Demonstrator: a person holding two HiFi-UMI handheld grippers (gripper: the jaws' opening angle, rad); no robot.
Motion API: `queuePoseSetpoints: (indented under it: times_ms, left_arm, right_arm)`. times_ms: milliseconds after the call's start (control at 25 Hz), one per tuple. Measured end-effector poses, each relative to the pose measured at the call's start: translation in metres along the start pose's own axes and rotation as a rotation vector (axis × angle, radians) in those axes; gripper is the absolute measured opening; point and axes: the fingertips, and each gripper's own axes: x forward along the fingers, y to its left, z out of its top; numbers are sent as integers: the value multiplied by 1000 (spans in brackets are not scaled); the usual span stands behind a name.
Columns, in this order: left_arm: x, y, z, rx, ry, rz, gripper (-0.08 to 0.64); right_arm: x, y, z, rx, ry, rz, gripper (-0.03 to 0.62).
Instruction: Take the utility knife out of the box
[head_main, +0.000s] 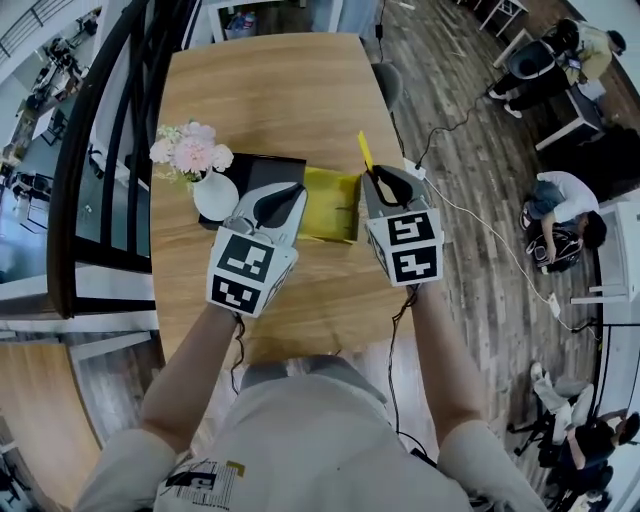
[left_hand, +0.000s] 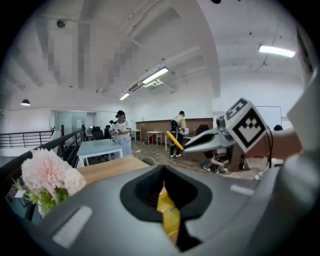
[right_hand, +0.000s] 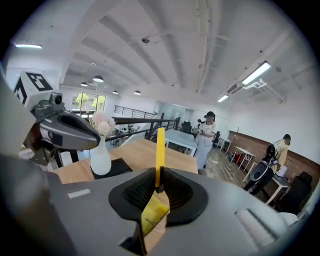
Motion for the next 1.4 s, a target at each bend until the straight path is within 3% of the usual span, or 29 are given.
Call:
queuePoseSetpoints:
  times_ms: [320, 560, 760, 920, 1400]
  left_arm:
    - [-47, -17, 85, 105, -217, 52, 2]
    - [-77, -26, 109, 162, -278, 95, 2]
    - [-86, -27, 96, 85, -261, 97, 2]
    - [-97, -36, 94, 119, -271, 114, 2]
    - [-104, -50, 78, 106, -230, 97, 2]
  right_arm:
    - [-85, -17, 51, 33, -205, -53, 54]
    - [-131, -10, 60, 40, -275, -52, 54]
    - [-156, 1, 59, 122, -331, -44, 54]
    - [-170, 5, 47, 141, -329, -44, 54]
    - [-189, 10, 38, 142, -315, -35, 54]
